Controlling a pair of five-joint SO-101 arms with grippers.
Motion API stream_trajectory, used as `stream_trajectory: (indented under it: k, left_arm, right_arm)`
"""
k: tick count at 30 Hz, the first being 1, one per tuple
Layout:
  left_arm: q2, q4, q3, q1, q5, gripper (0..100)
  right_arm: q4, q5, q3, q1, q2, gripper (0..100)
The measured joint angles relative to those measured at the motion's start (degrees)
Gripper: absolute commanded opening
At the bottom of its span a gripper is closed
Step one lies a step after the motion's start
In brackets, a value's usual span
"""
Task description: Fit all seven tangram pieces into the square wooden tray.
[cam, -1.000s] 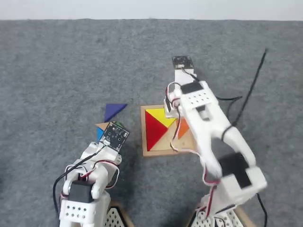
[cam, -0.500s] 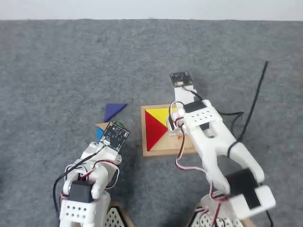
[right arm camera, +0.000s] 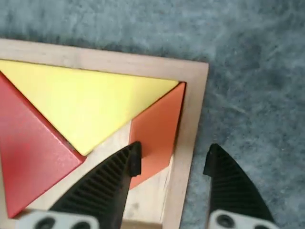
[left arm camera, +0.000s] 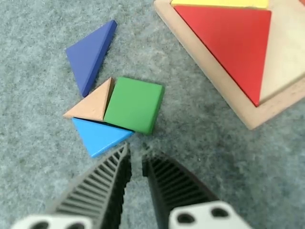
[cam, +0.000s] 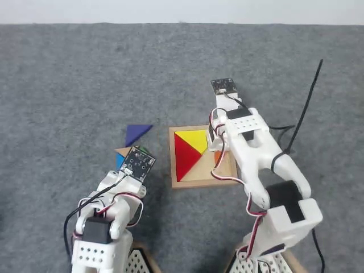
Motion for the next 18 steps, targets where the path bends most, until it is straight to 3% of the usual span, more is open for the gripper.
stream_trajectory:
  k: [2,7,18]
  left_arm:
    - [0.00,0.00,0.00,0.00,0.00,4]
    - [0.00,0.00,0.00,0.00,0.00,4]
    - [0.00,0.00,0.00,0.00,0.00,4]
  right_arm:
    - [0.00,0.00,0.09,0.00,-1.05,16.5]
    - [-0.62,0.00,4.40,0.18,-7.82,16.0]
    - [-1.41,0.09,25.58,3.16,-37.19,15.3]
